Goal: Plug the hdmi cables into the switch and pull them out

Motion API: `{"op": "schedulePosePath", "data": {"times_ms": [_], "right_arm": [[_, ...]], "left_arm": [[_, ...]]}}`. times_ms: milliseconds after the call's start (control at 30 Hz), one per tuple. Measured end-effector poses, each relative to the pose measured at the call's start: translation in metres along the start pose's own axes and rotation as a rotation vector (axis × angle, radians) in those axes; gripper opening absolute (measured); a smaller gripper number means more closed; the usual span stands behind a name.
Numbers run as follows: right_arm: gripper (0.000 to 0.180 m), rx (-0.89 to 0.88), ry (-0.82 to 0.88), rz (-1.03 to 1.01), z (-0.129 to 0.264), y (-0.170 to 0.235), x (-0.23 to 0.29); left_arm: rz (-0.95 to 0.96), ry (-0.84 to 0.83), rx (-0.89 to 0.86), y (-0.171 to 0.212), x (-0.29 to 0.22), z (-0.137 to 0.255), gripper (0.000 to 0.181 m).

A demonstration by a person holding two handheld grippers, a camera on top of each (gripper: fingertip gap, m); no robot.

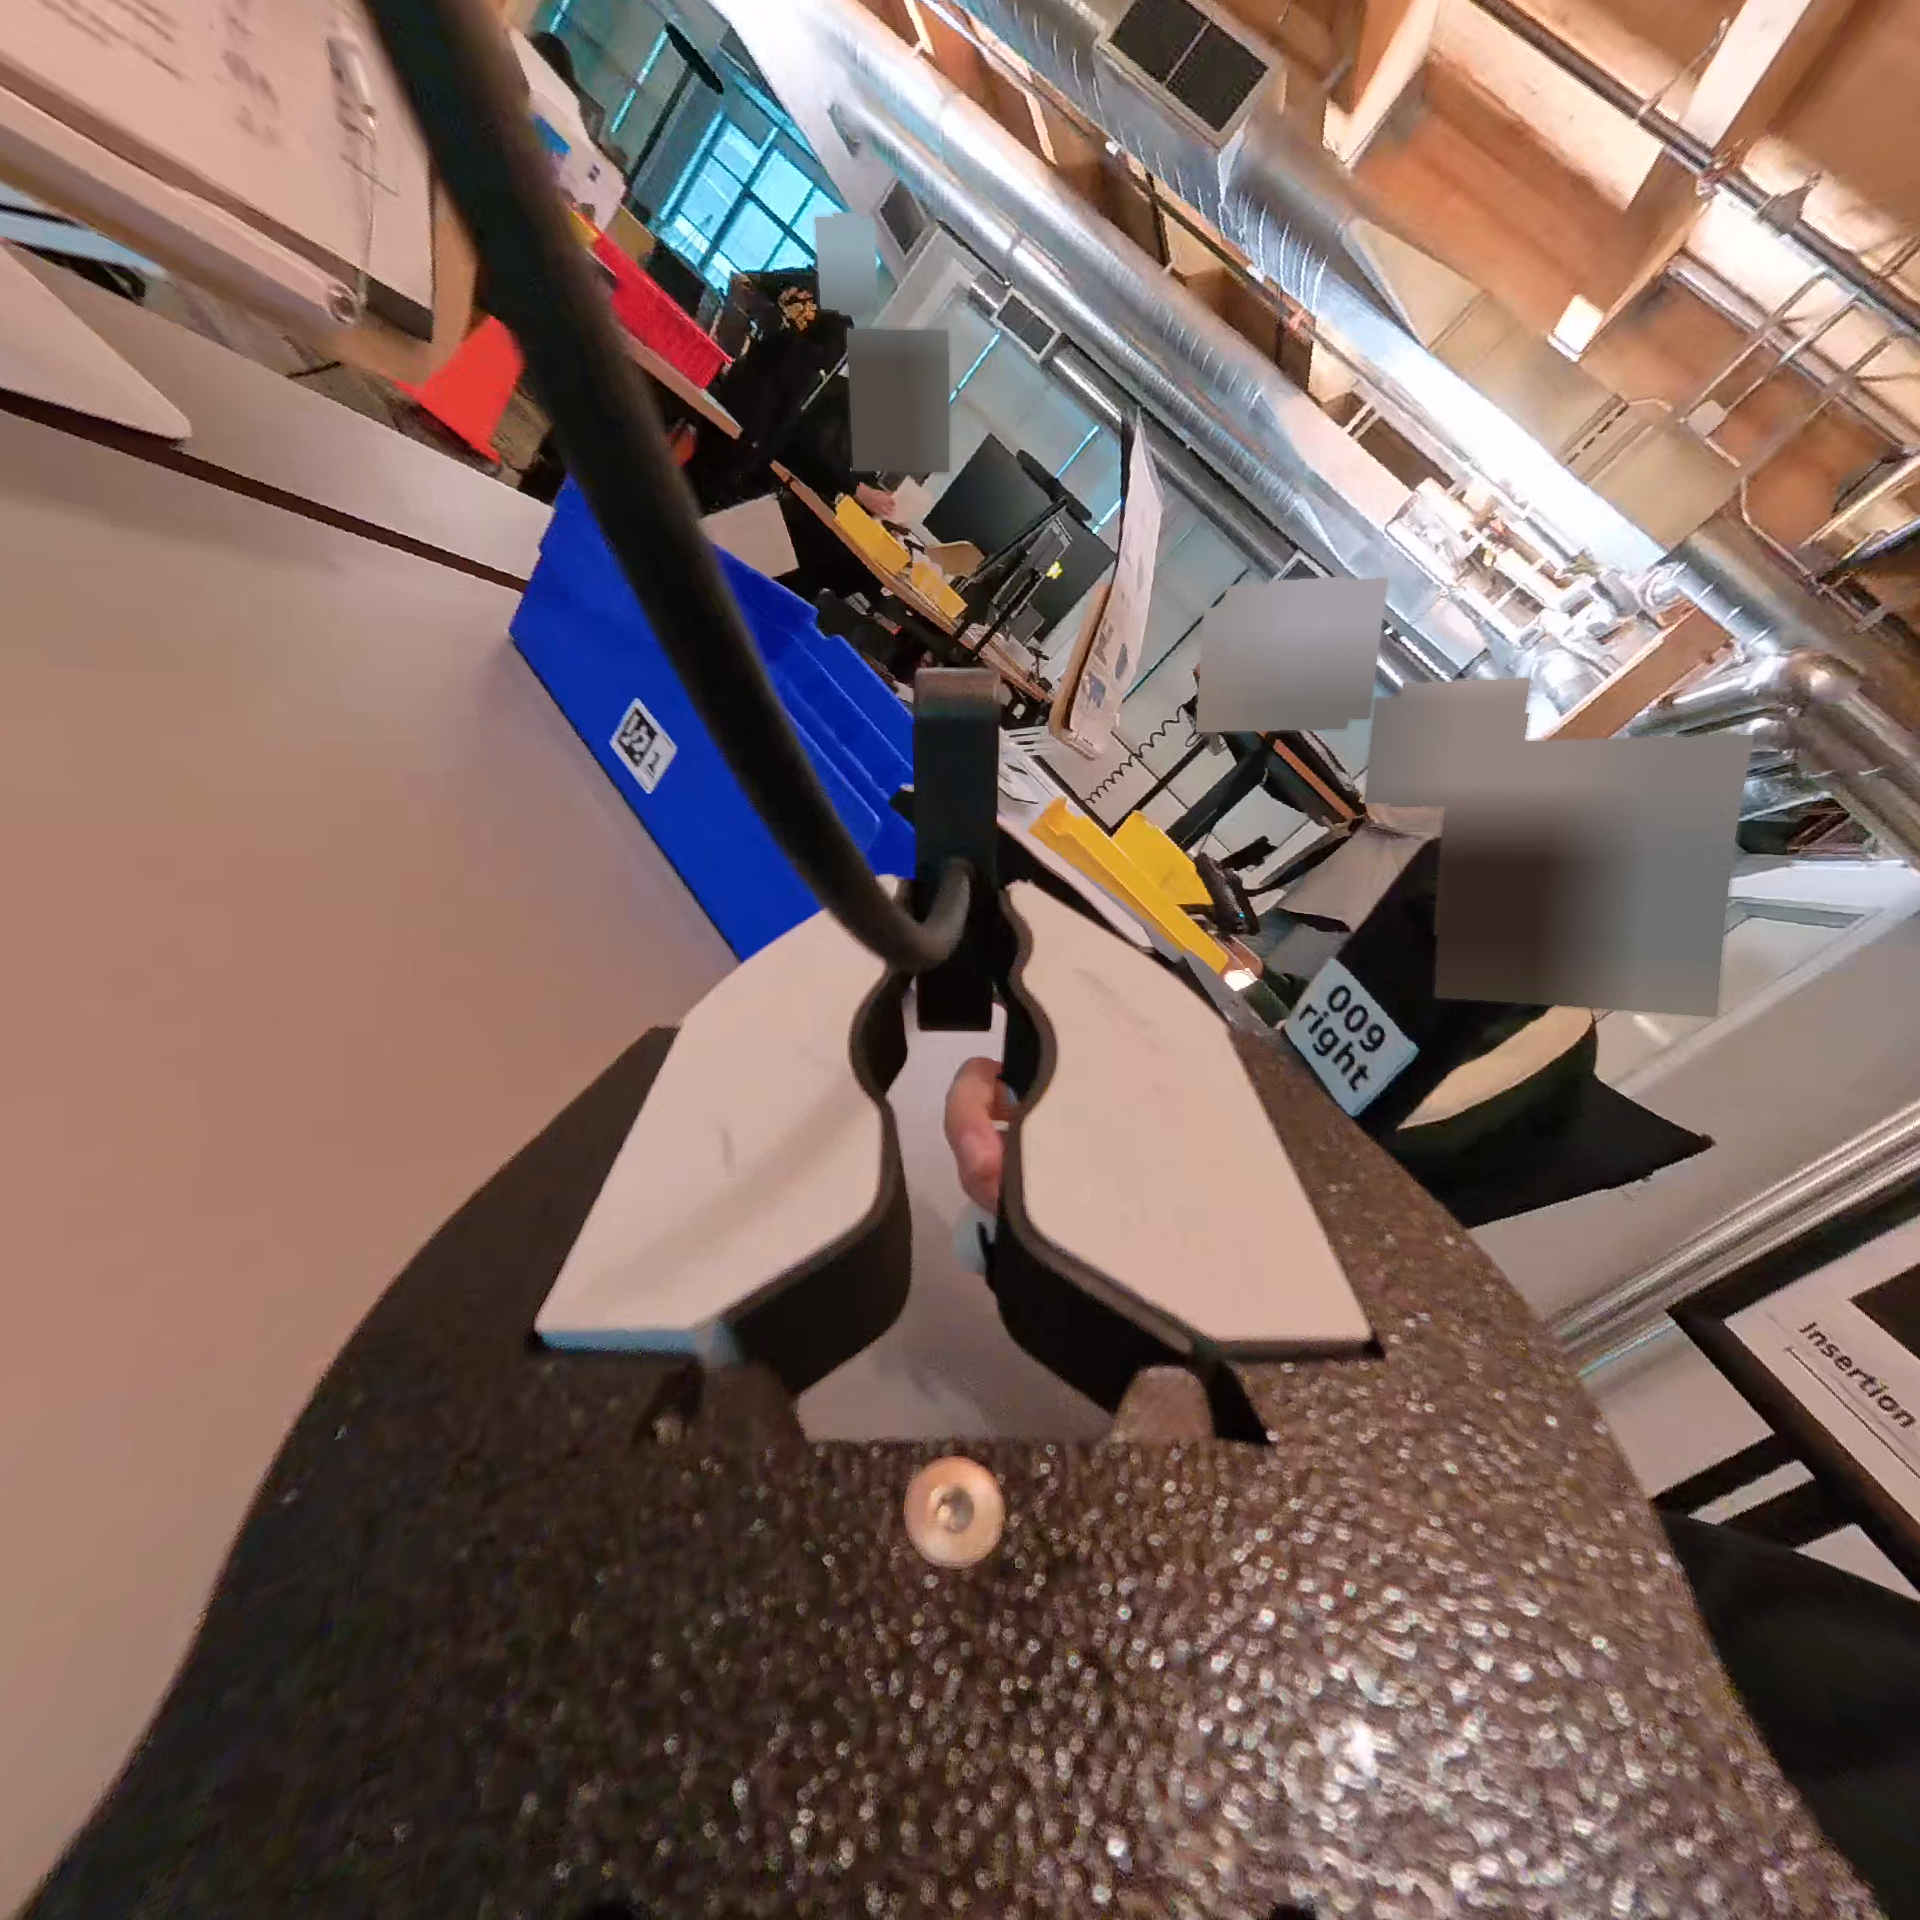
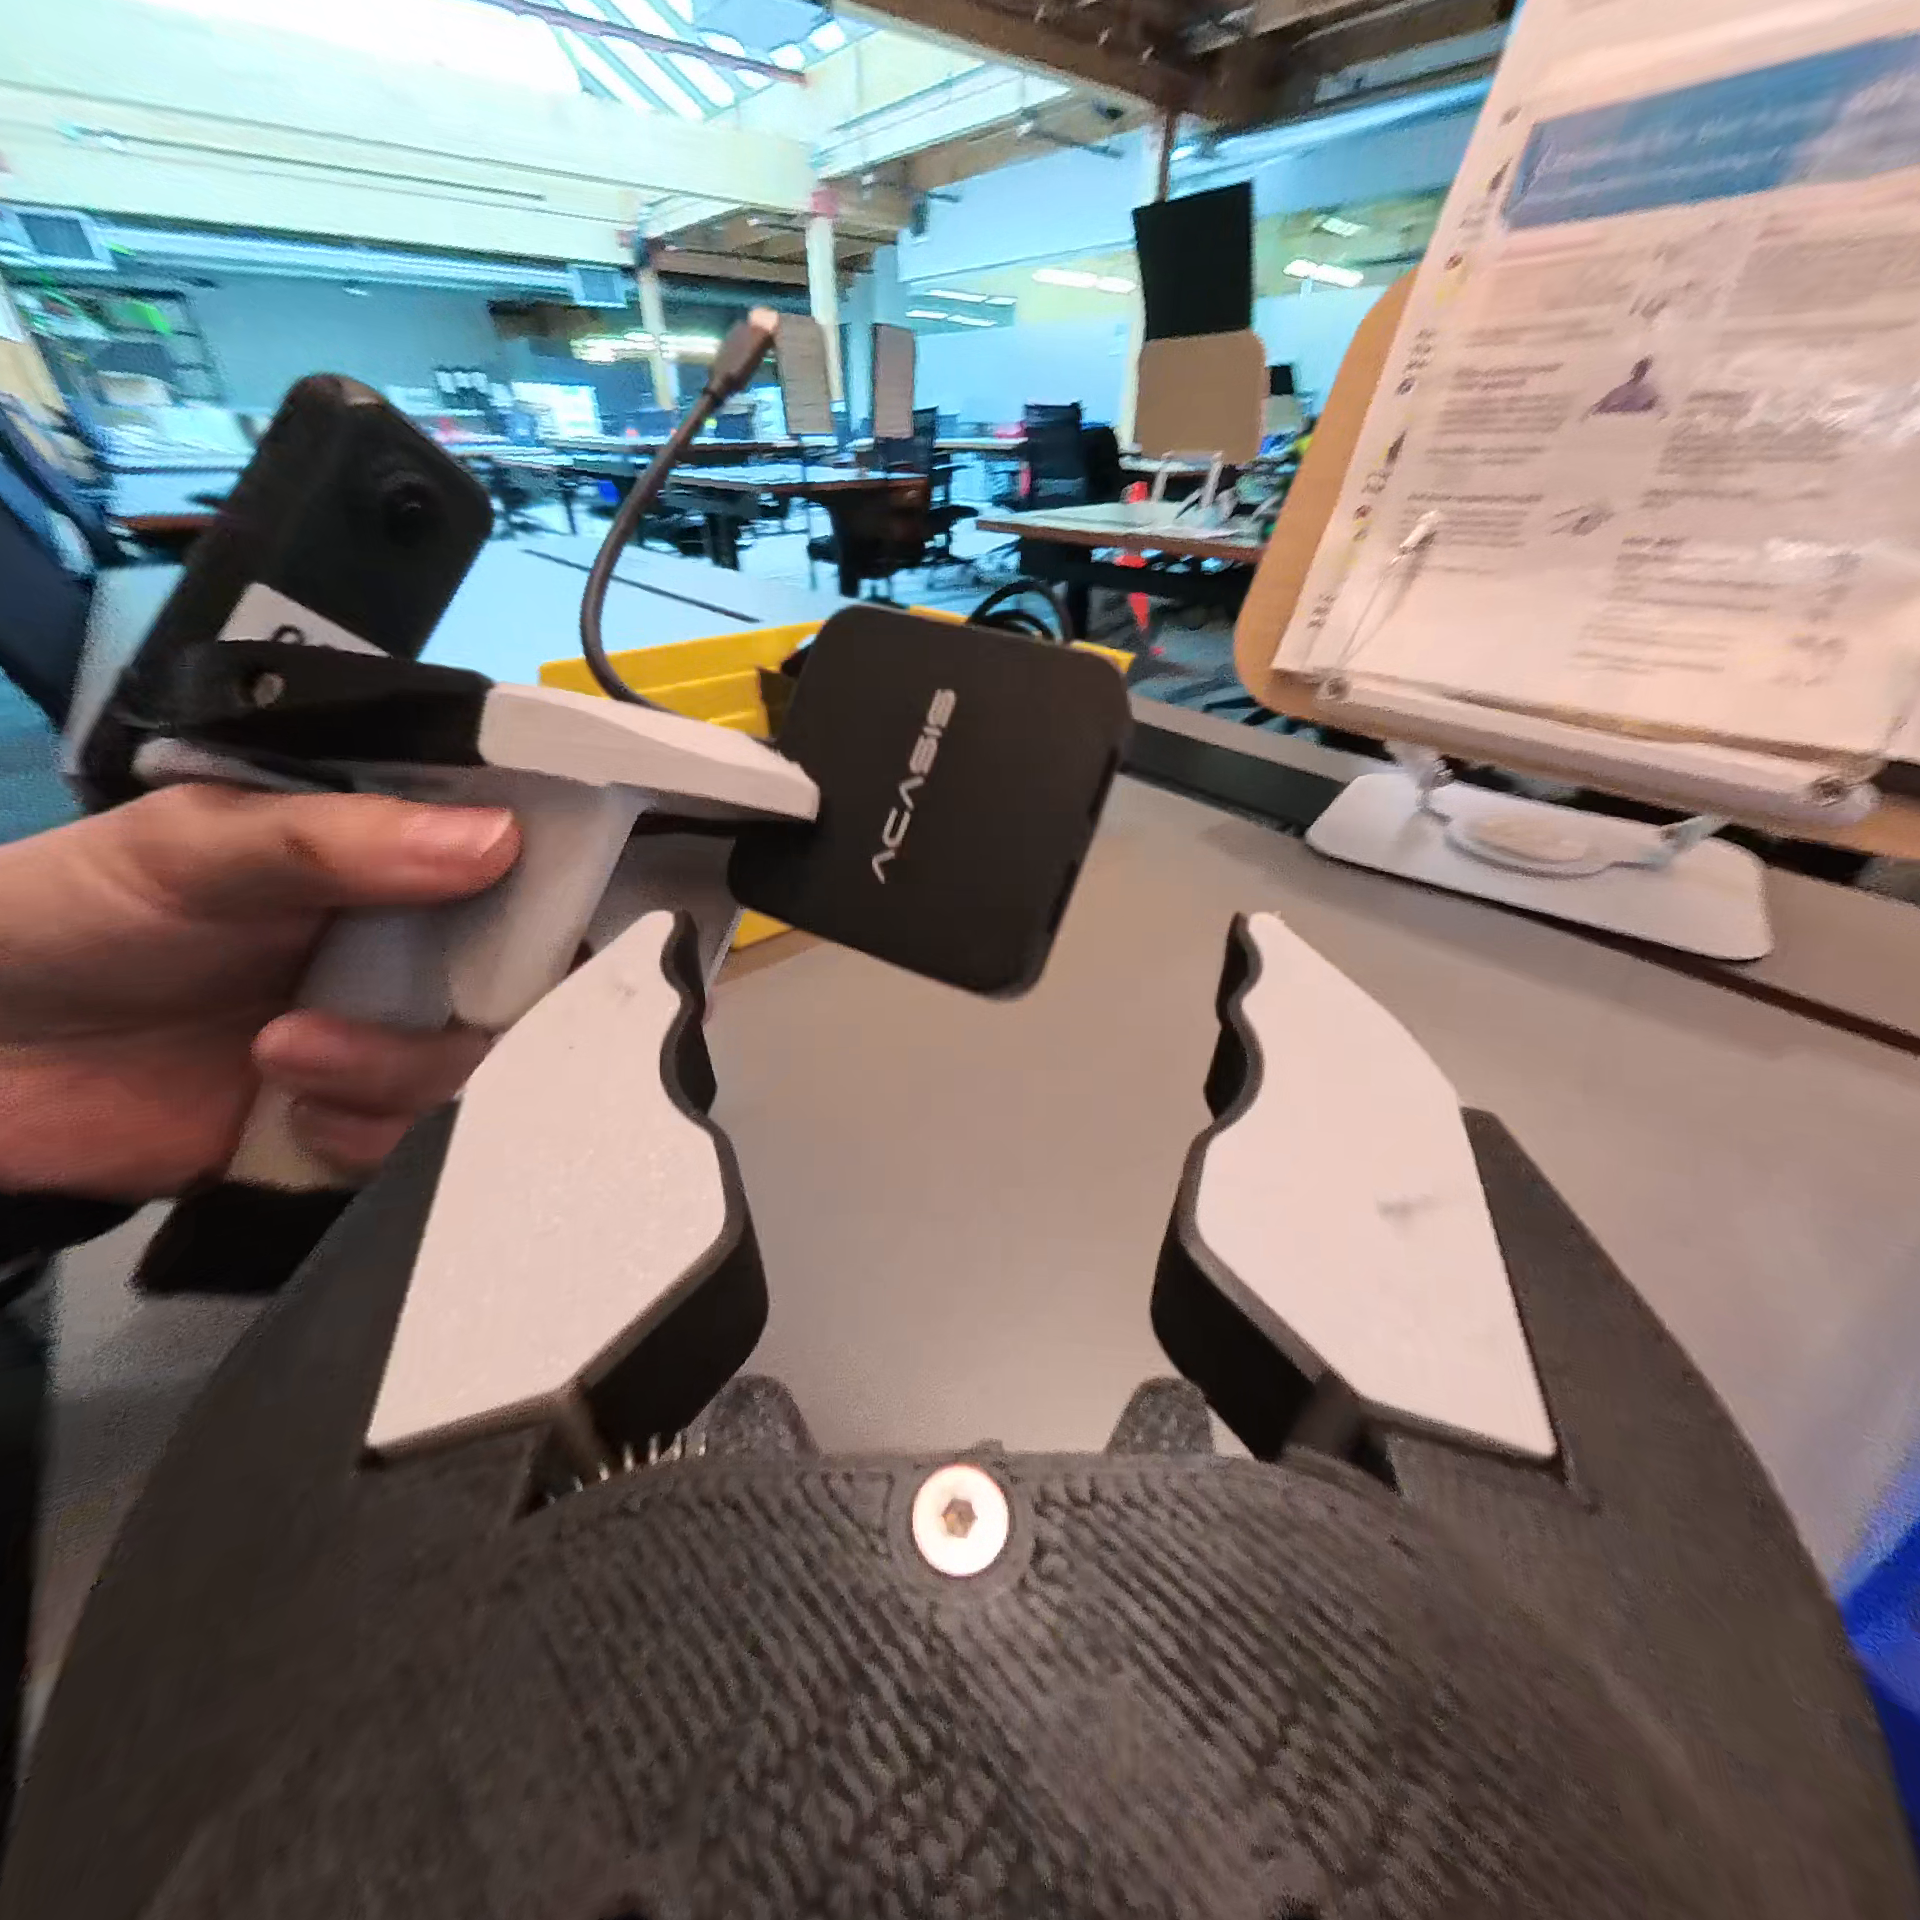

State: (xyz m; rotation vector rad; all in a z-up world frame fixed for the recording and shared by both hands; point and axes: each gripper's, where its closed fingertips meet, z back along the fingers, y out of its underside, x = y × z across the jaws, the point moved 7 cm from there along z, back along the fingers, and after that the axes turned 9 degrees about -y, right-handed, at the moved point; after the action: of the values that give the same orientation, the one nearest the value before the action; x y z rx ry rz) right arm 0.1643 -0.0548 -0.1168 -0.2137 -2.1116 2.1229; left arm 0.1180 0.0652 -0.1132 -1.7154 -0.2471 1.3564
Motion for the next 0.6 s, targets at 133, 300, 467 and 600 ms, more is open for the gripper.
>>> {"op": "schedulePosePath", "data": {"times_ms": [133,300,467,600], "right_arm": [[0.091,0.022,0.070,0.085,-0.004,0.006,0.005],[0.074,-0.090,0.149,0.144,0.000,0.005,0.009],[0.069,-0.147,0.168,0.187,0.004,0.006,0.010],[0.068,-0.130,0.166,0.241,0.006,0.006,0.009]], "left_arm": [[0.031,-0.006,-0.021,0.012,-0.007,-0.005,0.013],[0.101,-0.027,-0.088,0.019,-0.014,-0.010,0.013],[0.211,-0.003,-0.127,0.021,-0.017,-0.012,0.013],[0.174,0.016,-0.083,0.020,-0.018,-0.013,0.013]]}}
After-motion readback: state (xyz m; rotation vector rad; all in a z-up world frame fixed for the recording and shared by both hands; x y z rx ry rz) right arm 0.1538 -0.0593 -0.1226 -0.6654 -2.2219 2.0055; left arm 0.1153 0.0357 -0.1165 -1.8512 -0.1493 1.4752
